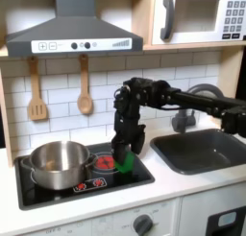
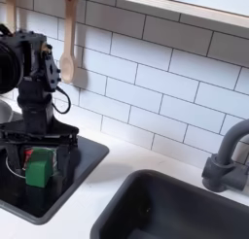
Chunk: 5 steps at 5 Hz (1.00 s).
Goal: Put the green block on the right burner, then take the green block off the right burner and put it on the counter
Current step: 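Take the green block off the right burner and put it on the counter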
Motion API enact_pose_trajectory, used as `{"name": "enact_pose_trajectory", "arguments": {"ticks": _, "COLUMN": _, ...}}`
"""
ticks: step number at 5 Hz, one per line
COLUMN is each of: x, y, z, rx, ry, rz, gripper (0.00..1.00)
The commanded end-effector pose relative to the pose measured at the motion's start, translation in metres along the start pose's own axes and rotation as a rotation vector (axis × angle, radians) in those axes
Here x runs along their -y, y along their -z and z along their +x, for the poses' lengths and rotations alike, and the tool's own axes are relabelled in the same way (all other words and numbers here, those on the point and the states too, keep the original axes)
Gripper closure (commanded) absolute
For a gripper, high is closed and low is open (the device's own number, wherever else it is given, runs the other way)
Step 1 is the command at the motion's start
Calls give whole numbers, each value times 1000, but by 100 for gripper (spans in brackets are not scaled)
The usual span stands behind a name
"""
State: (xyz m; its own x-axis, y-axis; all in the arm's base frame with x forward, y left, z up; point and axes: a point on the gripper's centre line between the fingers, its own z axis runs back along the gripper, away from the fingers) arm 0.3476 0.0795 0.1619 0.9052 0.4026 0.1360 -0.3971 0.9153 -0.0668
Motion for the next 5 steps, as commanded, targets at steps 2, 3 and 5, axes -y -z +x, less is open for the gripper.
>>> {"name": "enact_pose_trajectory", "arguments": {"ticks": 2, "x": -4, "y": 13, "z": 6, "rx": -10, "ry": -9, "rz": -4, "gripper": 0}}
{"name": "enact_pose_trajectory", "arguments": {"ticks": 3, "x": -3, "y": 14, "z": 5, "rx": -10, "ry": -9, "rz": 3, "gripper": 100}}
{"name": "enact_pose_trajectory", "arguments": {"ticks": 5, "x": -4, "y": 10, "z": 4, "rx": -8, "ry": -6, "rz": -10, "gripper": 100}}
